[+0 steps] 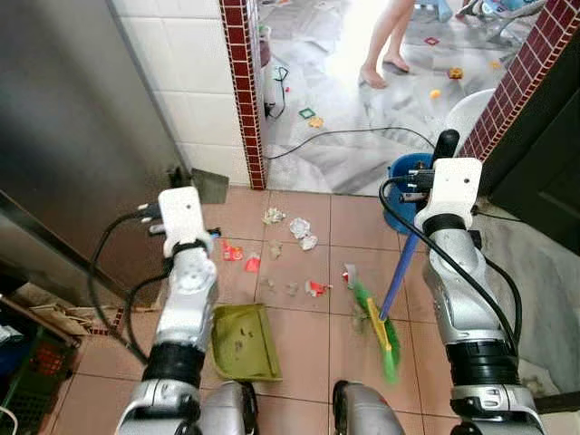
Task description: Sweep floor
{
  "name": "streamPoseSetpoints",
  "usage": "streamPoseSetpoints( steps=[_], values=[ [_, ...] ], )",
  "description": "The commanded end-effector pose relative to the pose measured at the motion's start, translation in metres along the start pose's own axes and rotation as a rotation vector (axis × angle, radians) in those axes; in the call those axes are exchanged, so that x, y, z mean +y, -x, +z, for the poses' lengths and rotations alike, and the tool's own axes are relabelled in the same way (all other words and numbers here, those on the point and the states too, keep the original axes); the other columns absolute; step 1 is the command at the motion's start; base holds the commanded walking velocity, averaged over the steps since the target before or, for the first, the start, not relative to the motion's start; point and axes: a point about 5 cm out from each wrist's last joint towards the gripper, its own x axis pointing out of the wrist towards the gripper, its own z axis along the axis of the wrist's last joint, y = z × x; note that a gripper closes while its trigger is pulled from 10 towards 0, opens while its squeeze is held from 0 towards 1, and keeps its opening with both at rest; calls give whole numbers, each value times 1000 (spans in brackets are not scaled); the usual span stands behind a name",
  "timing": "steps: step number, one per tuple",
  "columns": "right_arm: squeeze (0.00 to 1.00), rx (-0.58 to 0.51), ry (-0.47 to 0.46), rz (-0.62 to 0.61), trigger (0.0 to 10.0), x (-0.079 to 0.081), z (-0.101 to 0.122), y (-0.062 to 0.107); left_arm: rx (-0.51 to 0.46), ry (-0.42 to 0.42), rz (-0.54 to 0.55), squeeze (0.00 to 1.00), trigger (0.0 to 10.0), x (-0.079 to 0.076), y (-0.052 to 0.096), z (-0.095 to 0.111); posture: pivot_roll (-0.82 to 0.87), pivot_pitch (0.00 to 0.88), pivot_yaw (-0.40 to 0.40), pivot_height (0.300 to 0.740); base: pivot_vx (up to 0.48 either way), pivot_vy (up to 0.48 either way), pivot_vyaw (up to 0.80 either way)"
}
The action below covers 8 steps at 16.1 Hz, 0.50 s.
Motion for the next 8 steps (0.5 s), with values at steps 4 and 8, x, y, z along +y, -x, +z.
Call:
streamPoseSetpoints(
  steps=[4,8],
  values=[
    [0,35,-133,-28,10000,-3,8,-8,20,90,-30,0,10000,-26,-4,-1,-119,161,30,740,0,0,0],
    [0,47,-254,-24,10000,4,21,-12,57,119,-92,0,10000,-49,4,-8,-134,161,31,740,0,0,0]
  ],
)
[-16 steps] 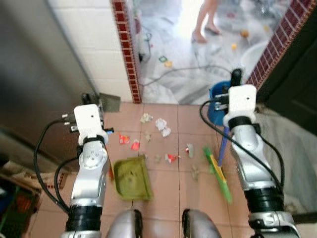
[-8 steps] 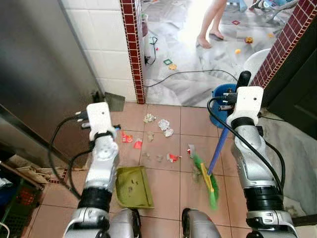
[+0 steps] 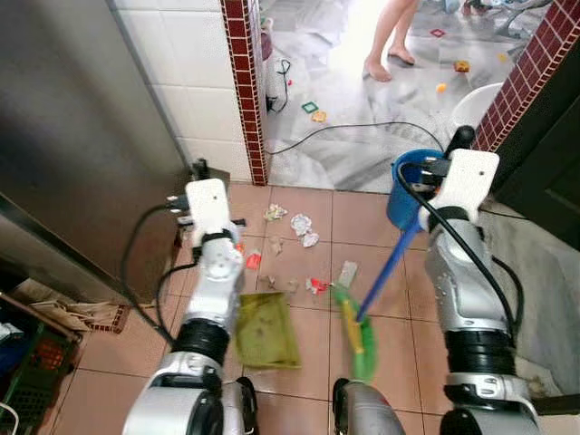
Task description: Sweep floor
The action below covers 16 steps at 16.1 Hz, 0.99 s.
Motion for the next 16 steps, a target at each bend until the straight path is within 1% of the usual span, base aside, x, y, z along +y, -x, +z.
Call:
streamPoseSetpoints(
  steps=[1,3,5,7,10,12,14,16],
  values=[
    [0,-17,-105,22,10000,7,15,-2,53,27,-29,0,10000,-8,5,-10,-134,161,31,740,0,0,0],
    [0,1,-159,38,10000,11,21,-4,60,27,-29,0,10000,-8,4,-12,-136,161,32,740,0,0,0],
    [0,33,-242,89,10000,20,32,-7,63,30,-30,0,10000,-8,3,-14,-139,160,34,740,0,0,0],
    [0,29,-226,129,10000,24,40,-8,62,27,-34,0,10000,-9,3,-14,-141,160,35,740,0,0,0],
    [0,-32,-220,266,10000,39,77,-9,68,31,-40,0,10000,-9,2,-16,-144,160,38,740,0,0,0],
    [0,-120,-134,339,10000,43,94,-7,68,31,-44,0,10000,-10,2,-17,-147,159,38,740,0,0,0],
    [0,-178,-91,365,10000,44,103,-6,71,33,-47,0,10000,-11,2,-17,-144,157,37,740,0,0,0],
    [0,-307,19,375,10000,39,117,-4,76,39,-56,0,10000,-11,2,-18,-143,159,36,740,0,0,0]
  ],
)
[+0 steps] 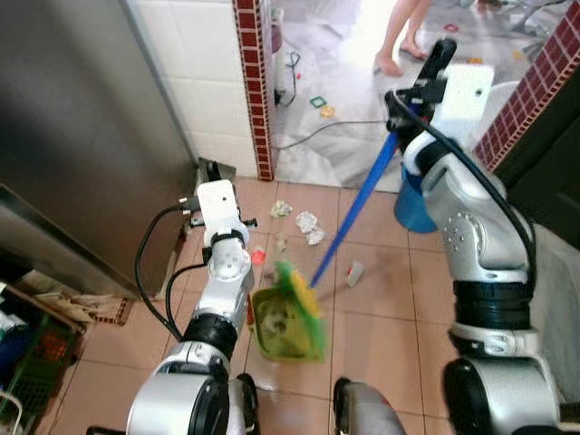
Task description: Sweep floor
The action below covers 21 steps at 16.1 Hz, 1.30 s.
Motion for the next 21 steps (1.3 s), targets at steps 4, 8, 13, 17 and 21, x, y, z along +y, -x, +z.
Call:
streamPoseSetpoints(
  steps=[4,8,13,17,21],
  values=[
    [0,-235,261,53,10000,-5,32,3,66,-6,-26,0,10000,-1,4,-12,-132,161,40,740,0,0,0],
    [0,-248,376,66,10000,-6,15,6,58,-3,-23,0,10000,2,4,-10,-117,164,42,740,0,0,0],
    [0,-81,233,71,10000,4,-47,12,61,-3,-7,0,10000,11,3,-11,-105,167,53,740,0,0,0],
    [0,-11,83,107,10000,29,-68,14,60,-10,-21,0,10000,9,1,-9,-106,164,55,740,0,0,0],
    [0,2,-165,149,10000,47,-38,6,67,-10,-21,0,10000,8,1,-11,-117,164,52,740,0,0,0]
  ],
)
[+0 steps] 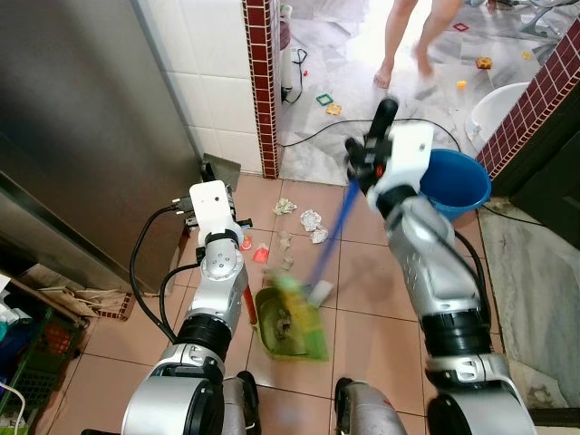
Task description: Sweep floor
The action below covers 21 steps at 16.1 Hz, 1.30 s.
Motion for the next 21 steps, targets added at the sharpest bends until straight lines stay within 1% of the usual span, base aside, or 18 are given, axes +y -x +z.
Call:
streamPoseSetpoints(
  steps=[1,2,3,4,5,6,7,8,9,11,12,13,14,16,17,18,19,21],
  values=[
    [0,-67,-23,56,10000,9,25,-5,57,-20,-12,0,10000,0,3,-11,-117,164,52,740,0,0,0],
    [0,-97,-7,110,10000,13,41,-7,59,-21,-16,0,10000,-1,4,-12,-117,164,52,740,0,0,0],
    [0,-129,17,148,10000,14,52,-8,63,-22,-19,0,10000,-2,4,-12,-123,162,51,740,0,0,0],
    [0,-186,93,181,10000,14,65,-9,68,-23,-24,0,10000,-2,4,-13,-124,160,51,740,0,0,0],
    [0,-207,122,187,10000,14,69,-9,69,-24,-25,0,10000,-2,4,-14,-124,160,51,740,0,0,0],
    [0,-277,190,177,10000,11,84,-7,72,-27,-30,0,10000,-3,4,-14,-124,160,51,740,0,0,0],
    [0,-294,214,164,10000,9,89,-6,75,-30,-33,0,10000,-3,4,-14,-124,160,51,740,0,0,0],
    [0,-296,239,139,10000,2,89,-4,84,-41,-39,0,10000,-3,5,-16,-119,150,50,740,0,0,0],
    [0,-279,307,92,10000,-8,82,-2,90,-48,-56,0,10000,-5,5,-17,-113,149,48,740,0,0,0],
    [0,-232,390,24,10000,-22,61,2,107,-31,-95,0,10000,-7,6,-18,-107,150,49,740,0,0,0],
    [0,-213,389,15,10000,-24,55,3,112,-32,-102,0,10000,-7,5,-18,-107,150,49,740,0,0,0],
    [0,-163,403,-17,10000,-29,38,8,110,-40,-99,0,10000,-6,5,-18,-103,149,52,740,0,0,0],
    [0,-141,387,-26,10000,-30,32,9,109,-41,-98,0,10000,-6,5,-18,-102,149,54,740,0,0,0],
    [0,-61,336,-46,10000,-31,11,13,113,-42,-102,0,10000,-5,5,-18,-98,147,62,740,0,0,0],
    [0,14,276,-41,10000,-28,-9,17,117,-44,-108,0,10000,-4,5,-19,-96,146,62,740,0,0,0],
    [0,42,226,-37,10000,-26,-18,19,120,-46,-112,0,10000,-5,5,-19,-94,144,64,740,0,0,0],
    [0,53,186,-33,10000,-25,-25,19,123,-48,-117,0,10000,-5,5,-19,-93,142,66,740,0,0,0],
    [0,54,155,-29,10000,-23,-26,19,126,-47,-123,0,10000,-5,5,-20,-93,142,65,740,0,0,0]
  ],
)
